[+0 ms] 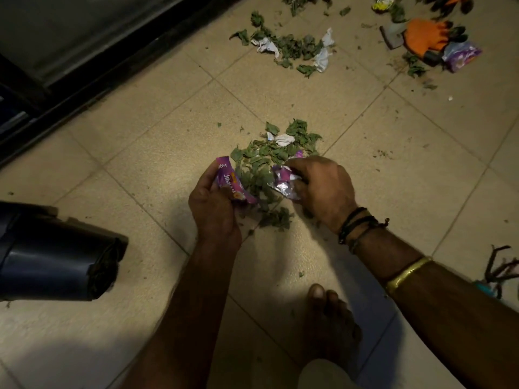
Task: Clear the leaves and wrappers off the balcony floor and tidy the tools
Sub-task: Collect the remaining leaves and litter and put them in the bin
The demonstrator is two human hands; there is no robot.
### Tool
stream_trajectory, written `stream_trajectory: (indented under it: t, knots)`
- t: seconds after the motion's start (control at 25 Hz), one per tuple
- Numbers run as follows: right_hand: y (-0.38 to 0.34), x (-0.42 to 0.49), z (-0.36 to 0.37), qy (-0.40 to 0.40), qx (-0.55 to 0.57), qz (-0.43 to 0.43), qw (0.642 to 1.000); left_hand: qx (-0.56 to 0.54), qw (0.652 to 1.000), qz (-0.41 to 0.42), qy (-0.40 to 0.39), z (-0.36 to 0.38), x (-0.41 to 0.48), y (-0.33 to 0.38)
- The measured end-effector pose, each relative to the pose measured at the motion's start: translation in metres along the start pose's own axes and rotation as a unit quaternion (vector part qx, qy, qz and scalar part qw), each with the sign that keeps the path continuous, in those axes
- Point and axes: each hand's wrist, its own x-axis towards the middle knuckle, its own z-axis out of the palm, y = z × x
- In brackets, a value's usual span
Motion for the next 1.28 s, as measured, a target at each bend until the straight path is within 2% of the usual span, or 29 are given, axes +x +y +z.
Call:
stream_trajectory:
  t: [0.12, 0.24, 0.36, 0.4, 0.44, 0.52, 0.6, 0.64, 0.68, 0.76, 0.8, 0.88, 0.96, 1.0, 1.08, 1.28]
  knots:
    - [0.000, -0.005, -0.018, 0.083, 0.112, 0.037, 0.990, 0.021, 1.000, 0.008, -0.002, 0.003, -0.006, -0.012]
    - [-0.031, -0.017, -0.021, 0.113, 0.227, 0.046, 0.966, 0.047, 0.997, 0.005, -0.068, 0.018, -0.021, -0.018]
    - [-0.050, -0.021, -0.003, 0.151, 0.227, 0.023, 0.962, -0.023, 0.990, -0.057, -0.123, 0.030, -0.036, -0.015]
    - [-0.052, -0.021, 0.001, 0.167, 0.209, 0.009, 0.964, -0.034, 0.989, -0.056, -0.133, 0.028, -0.037, -0.017]
    - [-0.052, -0.021, 0.003, 0.165, 0.194, -0.007, 0.967, -0.003, 0.991, -0.033, -0.133, 0.026, -0.037, -0.018]
    - [-0.046, -0.018, 0.000, 0.083, 0.242, -0.024, 0.966, 0.066, 0.992, 0.029, -0.102, 0.022, -0.032, -0.019]
    - [-0.029, -0.016, -0.011, -0.016, 0.403, 0.030, 0.914, 0.070, 0.994, 0.039, -0.073, 0.020, -0.020, -0.014]
    - [-0.016, -0.017, -0.016, -0.011, 0.449, 0.057, 0.892, 0.065, 0.996, 0.032, -0.057, 0.018, -0.013, -0.009]
    - [-0.001, -0.020, -0.018, 0.029, 0.441, 0.083, 0.893, 0.060, 0.997, 0.025, -0.042, 0.015, -0.006, -0.003]
    - [0.028, -0.035, -0.011, 0.132, 0.333, 0.129, 0.924, 0.035, 0.999, 0.015, -0.022, 0.007, 0.009, 0.008]
    - [0.036, -0.047, -0.001, 0.149, 0.286, 0.150, 0.935, 0.021, 1.000, 0.010, -0.017, 0.002, 0.015, 0.011]
    - [0.035, -0.066, 0.026, 0.067, 0.237, 0.178, 0.953, 0.003, 1.000, 0.001, -0.009, -0.006, 0.019, 0.016]
    - [0.027, -0.067, 0.053, -0.036, 0.114, 0.127, 0.985, 0.001, 1.000, -0.012, -0.012, -0.014, 0.019, 0.019]
    - [0.022, -0.059, 0.062, -0.057, 0.046, 0.087, 0.994, -0.001, 1.000, -0.016, -0.017, -0.017, 0.019, 0.021]
    - [0.016, -0.030, 0.065, -0.041, -0.023, 0.037, 0.998, -0.001, 1.000, -0.019, -0.014, -0.022, 0.020, 0.025]
    - [0.024, 0.040, 0.055, -0.018, 0.051, -0.022, 0.998, -0.011, 1.000, -0.025, 0.003, -0.027, 0.022, 0.032]
